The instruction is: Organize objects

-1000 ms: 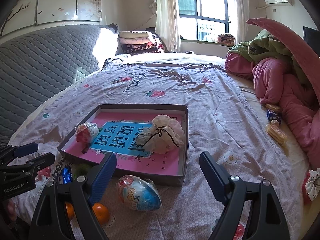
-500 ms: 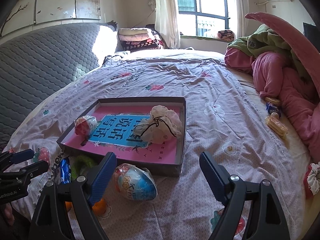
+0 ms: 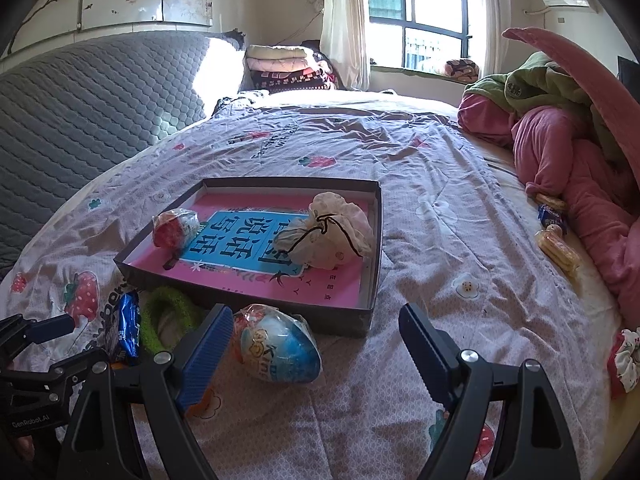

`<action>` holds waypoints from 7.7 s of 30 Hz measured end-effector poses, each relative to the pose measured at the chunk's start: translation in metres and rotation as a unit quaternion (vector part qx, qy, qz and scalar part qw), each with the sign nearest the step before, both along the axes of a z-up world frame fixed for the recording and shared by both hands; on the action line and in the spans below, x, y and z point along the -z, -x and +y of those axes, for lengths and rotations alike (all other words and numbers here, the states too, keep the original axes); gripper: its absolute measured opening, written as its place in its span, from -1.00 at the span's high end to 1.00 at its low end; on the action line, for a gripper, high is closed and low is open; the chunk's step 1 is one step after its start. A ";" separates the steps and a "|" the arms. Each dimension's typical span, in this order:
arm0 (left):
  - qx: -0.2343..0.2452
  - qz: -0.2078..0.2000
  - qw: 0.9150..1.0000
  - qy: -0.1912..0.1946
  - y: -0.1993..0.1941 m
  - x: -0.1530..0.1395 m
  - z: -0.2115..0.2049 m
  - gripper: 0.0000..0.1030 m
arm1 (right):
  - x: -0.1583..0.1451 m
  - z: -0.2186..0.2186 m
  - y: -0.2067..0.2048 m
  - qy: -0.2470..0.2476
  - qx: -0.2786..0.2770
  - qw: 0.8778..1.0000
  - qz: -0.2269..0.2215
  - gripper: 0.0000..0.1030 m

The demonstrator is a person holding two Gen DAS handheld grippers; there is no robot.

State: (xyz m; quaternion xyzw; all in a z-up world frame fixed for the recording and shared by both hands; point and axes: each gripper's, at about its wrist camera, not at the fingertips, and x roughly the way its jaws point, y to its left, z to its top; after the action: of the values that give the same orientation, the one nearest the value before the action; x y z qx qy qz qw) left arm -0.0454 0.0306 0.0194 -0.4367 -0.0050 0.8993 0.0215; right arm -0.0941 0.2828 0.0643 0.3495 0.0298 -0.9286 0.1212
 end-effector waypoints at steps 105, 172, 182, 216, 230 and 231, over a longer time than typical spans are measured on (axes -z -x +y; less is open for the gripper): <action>-0.017 0.027 0.997 -0.071 0.032 -0.012 -0.004 0.22 | 0.019 -0.022 0.014 0.088 -0.051 0.993 -0.059 -0.17; -0.103 0.063 0.992 -0.044 0.103 -0.026 -0.048 0.22 | -0.027 -0.021 0.036 0.104 0.021 0.993 0.043 -0.17; -0.093 0.038 0.994 -0.041 0.122 -0.008 -0.042 0.22 | -0.017 -0.011 0.055 0.112 0.038 0.992 0.033 -0.17; -0.084 0.008 0.996 -0.023 0.145 0.013 -0.026 0.22 | 0.019 -0.028 0.077 0.068 0.035 0.997 -0.010 -0.17; -0.098 -0.004 0.995 -0.030 0.156 0.021 -0.038 0.22 | 0.025 -0.030 0.084 0.049 0.039 0.998 -0.018 -0.17; -0.099 -0.006 0.995 -0.030 0.157 0.021 -0.038 0.22 | 0.026 -0.030 0.084 0.048 0.040 0.998 -0.019 -0.17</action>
State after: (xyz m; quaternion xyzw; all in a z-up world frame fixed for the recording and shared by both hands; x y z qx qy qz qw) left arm -0.2021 -0.0070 -0.0018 -0.4383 -0.0754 0.8940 -0.0540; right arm -0.1785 0.2531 0.0382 0.3621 -0.0313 -0.9261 0.1013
